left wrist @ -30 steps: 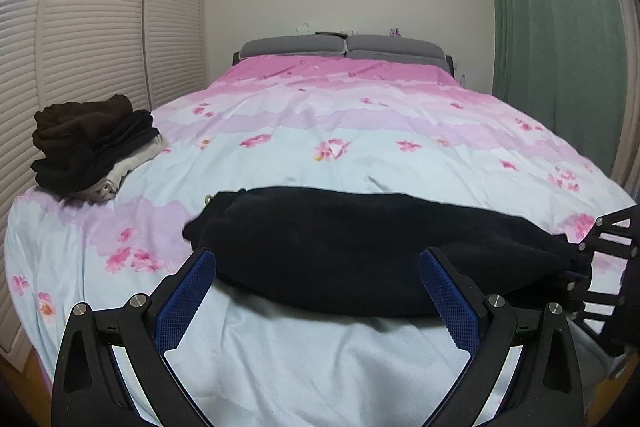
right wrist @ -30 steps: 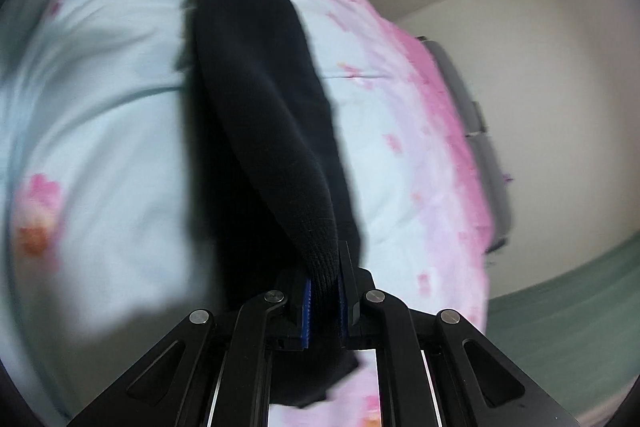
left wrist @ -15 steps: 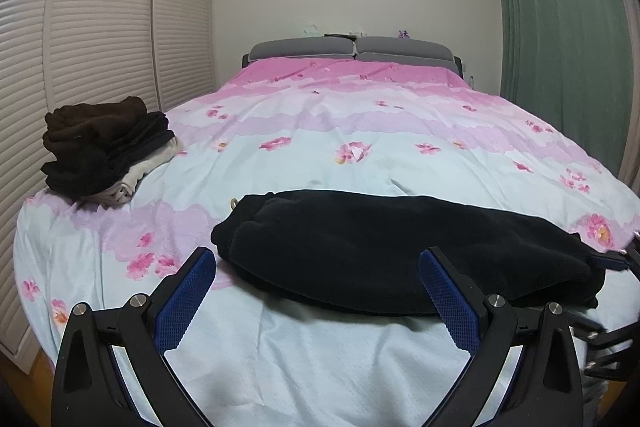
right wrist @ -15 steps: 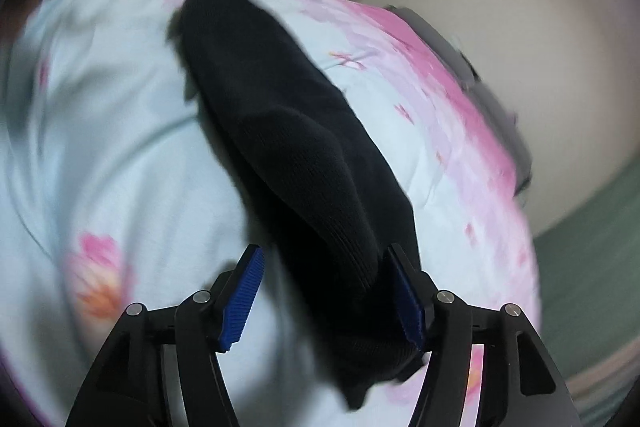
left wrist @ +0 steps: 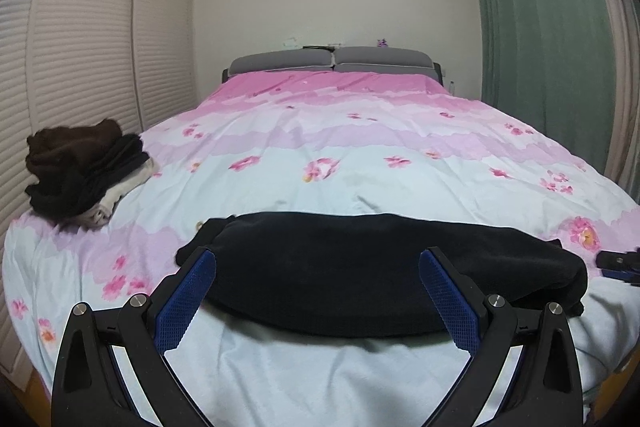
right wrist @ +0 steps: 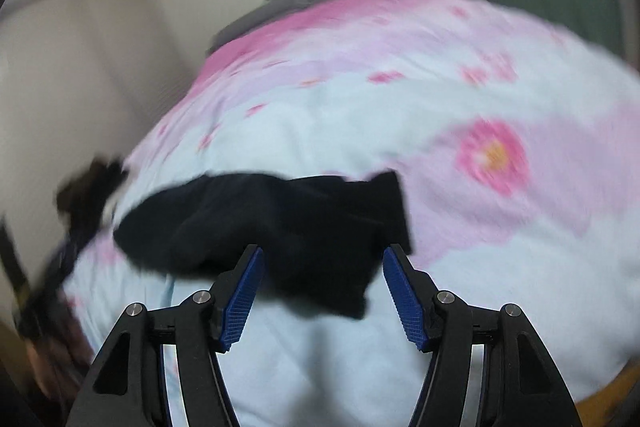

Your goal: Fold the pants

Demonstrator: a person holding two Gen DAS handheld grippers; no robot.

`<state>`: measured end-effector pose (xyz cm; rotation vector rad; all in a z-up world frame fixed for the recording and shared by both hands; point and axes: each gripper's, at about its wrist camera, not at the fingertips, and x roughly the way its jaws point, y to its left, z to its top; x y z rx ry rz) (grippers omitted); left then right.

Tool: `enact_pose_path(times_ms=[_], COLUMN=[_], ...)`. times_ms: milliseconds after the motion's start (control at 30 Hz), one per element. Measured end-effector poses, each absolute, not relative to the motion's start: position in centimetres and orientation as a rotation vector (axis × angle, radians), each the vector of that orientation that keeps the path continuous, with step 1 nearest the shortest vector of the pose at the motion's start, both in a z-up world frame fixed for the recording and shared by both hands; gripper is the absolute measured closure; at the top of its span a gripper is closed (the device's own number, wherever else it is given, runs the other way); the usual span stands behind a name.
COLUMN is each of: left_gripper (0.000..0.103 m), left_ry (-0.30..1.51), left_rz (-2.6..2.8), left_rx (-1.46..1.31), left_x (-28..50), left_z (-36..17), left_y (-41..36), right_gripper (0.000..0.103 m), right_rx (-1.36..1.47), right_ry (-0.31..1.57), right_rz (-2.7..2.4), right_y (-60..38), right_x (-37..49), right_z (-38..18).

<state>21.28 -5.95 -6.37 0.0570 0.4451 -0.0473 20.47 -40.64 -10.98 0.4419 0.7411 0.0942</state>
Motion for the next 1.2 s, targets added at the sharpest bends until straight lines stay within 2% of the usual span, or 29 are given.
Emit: enact_pose_path(times_ms=[67, 200, 267, 300, 333, 367, 433, 700, 767, 900, 967, 1033, 1067, 1100, 1200], left_gripper=[0.0, 0.0, 0.0, 0.0, 0.0, 0.0, 0.0, 0.0, 0.0, 0.0, 0.0, 0.0, 0.0, 0.0, 0.0], left_ry=[0.444, 0.431, 0.431, 0.431, 0.432, 0.431, 0.43, 0.429, 0.431, 0.451, 0.455, 0.464, 0.465, 0.465, 0.457], left_rz=[-0.056, -0.061, -0.062, -0.061, -0.06, -0.059, -0.056, -0.06, -0.061, -0.059, -0.058, -0.056, -0.055, -0.054, -0.047], left_rx=[0.062, 0.074, 0.077, 0.078, 0.08, 0.079, 0.078, 0.079, 0.082, 0.108, 0.115, 0.117, 0.116, 0.115, 0.11], left_x=[21.7, 21.9, 22.1, 22.2, 22.3, 22.3, 22.4, 23.5, 23.7, 24.0, 24.0, 24.1, 24.1, 24.1, 23.7], left_z=[-6.1, -5.6, -5.5, -5.5, -5.5, -5.4, -5.4, -4.9, -5.0, -5.5, -5.7, -5.7, -5.7, -5.7, -5.5], left_y=[-6.7, -7.5, -7.6, -7.6, -7.6, -7.6, -7.5, -7.9, -8.1, -8.1, -8.0, -7.8, -7.7, -7.5, -6.9], right_gripper=[0.043, 0.064, 0.065, 0.068, 0.074, 0.089, 0.098, 0.099, 0.099, 0.098, 0.096, 0.083, 0.068, 0.061, 0.061], right_rx=[0.528, 0.59, 0.588, 0.595, 0.597, 0.598, 0.578, 0.305, 0.26, 0.197, 0.212, 0.204, 0.207, 0.212, 0.244], right_ry=[0.775, 0.82, 0.863, 0.881, 0.897, 0.9, 0.874, 0.735, 0.781, 0.954, 0.962, 0.944, 0.933, 0.917, 0.858], right_rz=[0.077, 0.101, 0.088, 0.084, 0.084, 0.086, 0.091, 0.039, 0.048, 0.037, 0.042, 0.022, -0.006, -0.034, -0.038], right_y=[-42.1, -42.3, -41.9, -41.7, -41.6, -41.2, -41.0, -41.7, -41.7, -41.9, -41.9, -41.7, -41.8, -41.8, -41.6], right_x=[21.8, 23.9, 24.7, 25.2, 25.5, 25.6, 25.2, 26.5, 28.2, 31.7, 31.5, 30.7, 30.0, 29.3, 27.0], right_z=[-12.2, -13.7, -14.6, -15.1, -15.6, -15.8, -15.4, -8.7, -8.8, -12.6, -13.4, -13.2, -12.8, -12.4, -11.2])
